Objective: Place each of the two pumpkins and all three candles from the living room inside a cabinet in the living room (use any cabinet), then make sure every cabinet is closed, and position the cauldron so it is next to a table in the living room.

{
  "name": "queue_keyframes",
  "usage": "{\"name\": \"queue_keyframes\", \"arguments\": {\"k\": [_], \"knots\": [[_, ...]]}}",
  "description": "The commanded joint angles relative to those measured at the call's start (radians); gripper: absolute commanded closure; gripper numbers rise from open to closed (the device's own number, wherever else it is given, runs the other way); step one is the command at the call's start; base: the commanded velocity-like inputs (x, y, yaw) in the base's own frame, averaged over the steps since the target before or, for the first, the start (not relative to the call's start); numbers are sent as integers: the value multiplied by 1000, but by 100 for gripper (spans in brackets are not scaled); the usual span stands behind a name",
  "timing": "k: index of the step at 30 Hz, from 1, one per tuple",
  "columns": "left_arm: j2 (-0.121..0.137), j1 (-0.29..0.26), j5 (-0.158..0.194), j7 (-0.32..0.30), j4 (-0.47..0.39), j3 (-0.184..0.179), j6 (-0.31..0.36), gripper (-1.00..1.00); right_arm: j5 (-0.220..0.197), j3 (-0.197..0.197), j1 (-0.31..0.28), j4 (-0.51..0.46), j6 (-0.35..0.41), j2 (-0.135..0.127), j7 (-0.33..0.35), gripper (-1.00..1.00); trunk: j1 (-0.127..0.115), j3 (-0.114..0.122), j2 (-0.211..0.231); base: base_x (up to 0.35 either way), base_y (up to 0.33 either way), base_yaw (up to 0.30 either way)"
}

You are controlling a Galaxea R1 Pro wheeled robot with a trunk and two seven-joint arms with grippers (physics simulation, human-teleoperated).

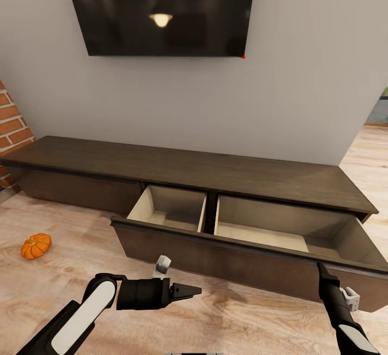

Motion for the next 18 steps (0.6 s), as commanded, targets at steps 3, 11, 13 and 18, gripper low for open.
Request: {"name": "queue_keyframes", "arguments": {"k": [3,11,13,18], "knots": [[1,-1,-2,-4,0,-2,1,-100,-8,5,0,12,3,0,5,100,0,-1,0,-46,0,0],[1,-1,-2,-5,0,-1,1,-100,-8,5,0,11,3,0,6,100,0,-1,0,-27,0,0],[1,-1,-2,-5,0,-1,1,-100,-8,5,0,11,3,0,6,100,0,-1,0,-77,0,0],[1,-1,-2,-5,0,-1,1,-100,-8,6,0,11,3,0,6,100,0,-1,0,-31,0,0]]}}
